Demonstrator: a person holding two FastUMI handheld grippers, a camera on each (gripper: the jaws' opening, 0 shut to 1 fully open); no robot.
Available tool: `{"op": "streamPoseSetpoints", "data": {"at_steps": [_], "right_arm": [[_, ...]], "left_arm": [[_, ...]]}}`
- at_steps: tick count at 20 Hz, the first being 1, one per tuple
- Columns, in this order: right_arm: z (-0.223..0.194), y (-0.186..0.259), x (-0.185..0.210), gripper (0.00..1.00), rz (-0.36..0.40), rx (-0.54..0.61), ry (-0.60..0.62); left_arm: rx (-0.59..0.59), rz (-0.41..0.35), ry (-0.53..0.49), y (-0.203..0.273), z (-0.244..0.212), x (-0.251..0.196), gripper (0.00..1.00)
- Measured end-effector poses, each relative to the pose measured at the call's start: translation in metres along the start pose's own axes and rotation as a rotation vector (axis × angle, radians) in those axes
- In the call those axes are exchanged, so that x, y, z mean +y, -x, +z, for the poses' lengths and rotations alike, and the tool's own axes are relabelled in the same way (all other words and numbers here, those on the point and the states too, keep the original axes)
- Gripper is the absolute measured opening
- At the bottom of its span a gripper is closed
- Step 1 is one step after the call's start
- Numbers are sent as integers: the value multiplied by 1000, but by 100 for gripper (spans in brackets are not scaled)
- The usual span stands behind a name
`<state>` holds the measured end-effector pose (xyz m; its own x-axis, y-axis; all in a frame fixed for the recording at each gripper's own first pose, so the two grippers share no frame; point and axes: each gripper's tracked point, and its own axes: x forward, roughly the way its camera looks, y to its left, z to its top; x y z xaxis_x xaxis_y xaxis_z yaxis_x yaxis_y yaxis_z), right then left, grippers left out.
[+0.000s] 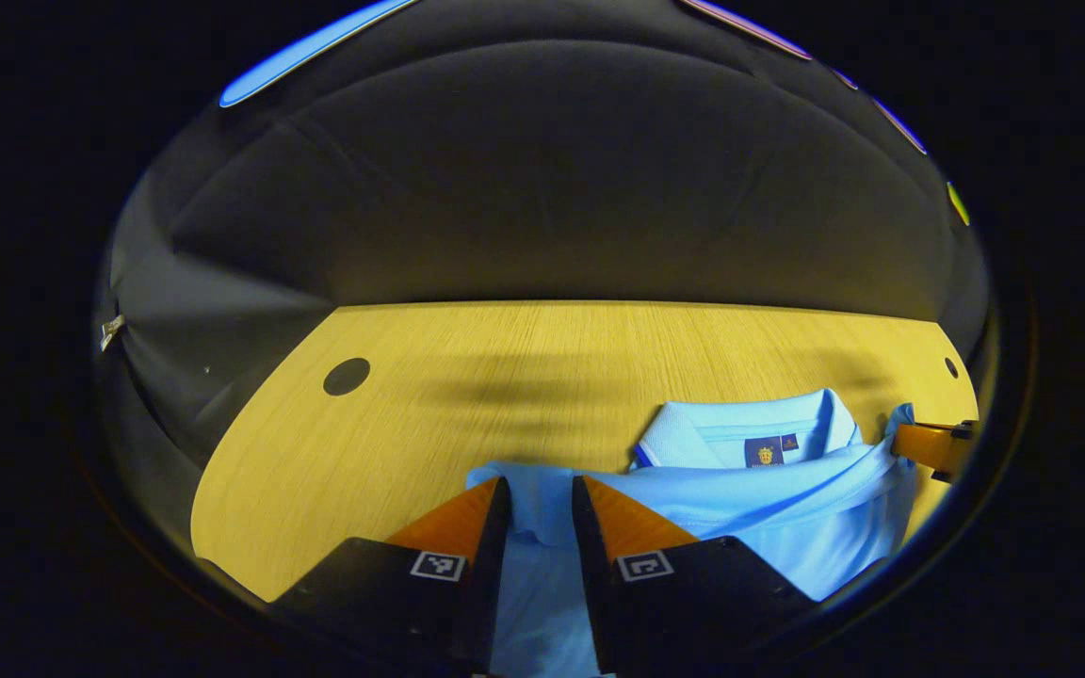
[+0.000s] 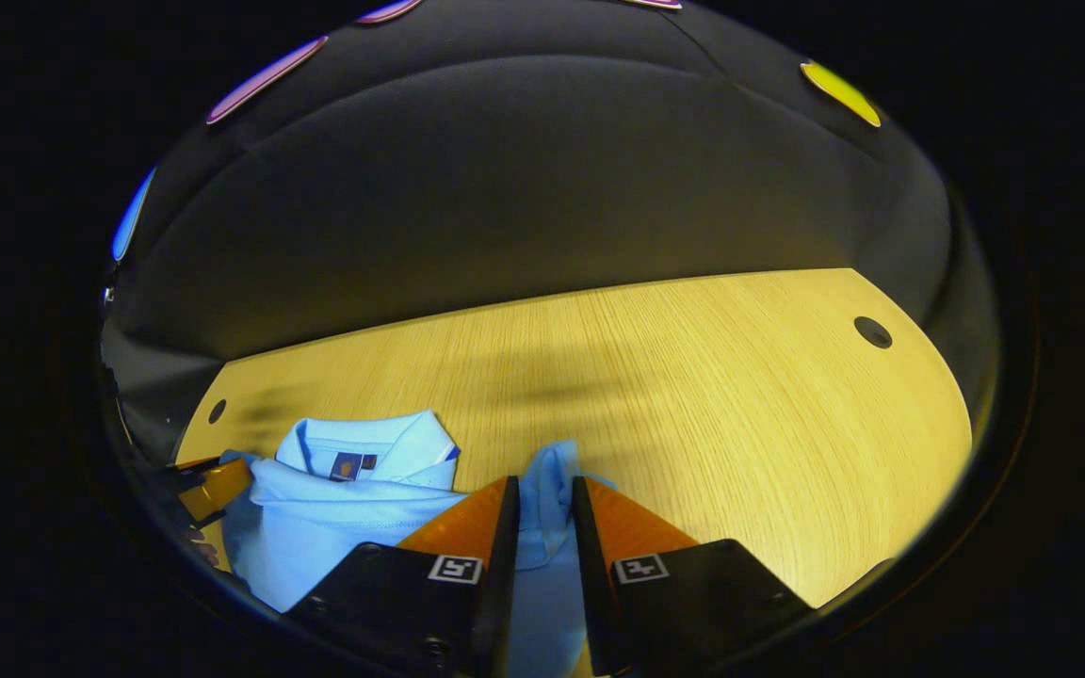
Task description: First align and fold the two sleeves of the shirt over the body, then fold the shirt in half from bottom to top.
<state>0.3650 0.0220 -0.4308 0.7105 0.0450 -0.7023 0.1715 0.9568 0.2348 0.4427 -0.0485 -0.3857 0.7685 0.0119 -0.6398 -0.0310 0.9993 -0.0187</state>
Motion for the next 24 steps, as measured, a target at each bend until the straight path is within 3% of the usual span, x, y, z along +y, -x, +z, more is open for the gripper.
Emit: {"op": "streamPoseSetpoints", "data": {"at_steps": [1, 4, 5, 6, 8, 10, 11, 12, 17, 24], "right_arm": [[-2, 0, 3, 34, 7, 5, -4], [-1, 2, 3, 59, 6, 2, 8], [-1, 4, 2, 62, 1, 2, 17], [-2, 6, 2, 74, 0, 2, 26], [-2, 12, 2, 89, 0, -2, 42], [5, 22, 1, 89, 2, -32, 49], [8, 32, 0, 81, 4, -48, 59], [12, 42, -1, 90, 5, -71, 72], [20, 104, -6, 98, 7, -142, 72], [33, 214, -17, 98, 27, -237, 35]], "left_arm": [[-2, 2, -3, 1, 1, 1, 46], [-15, -3, 3, 3, 5, -1, 76], [-22, -2, 2, 5, 6, -1, 77], [-26, 2, -2, 7, 8, 1, 83], [-39, -1, -11, 14, 11, 2, 89], [-61, -12, -25, 26, 14, 0, 90], [-73, -27, -35, 35, 15, -2, 90], [-88, -35, -50, 44, 16, -2, 90], [-129, -74, -49, 104, 10, -8, 92], [-259, -109, -38, 226, 22, -7, 92]]}}
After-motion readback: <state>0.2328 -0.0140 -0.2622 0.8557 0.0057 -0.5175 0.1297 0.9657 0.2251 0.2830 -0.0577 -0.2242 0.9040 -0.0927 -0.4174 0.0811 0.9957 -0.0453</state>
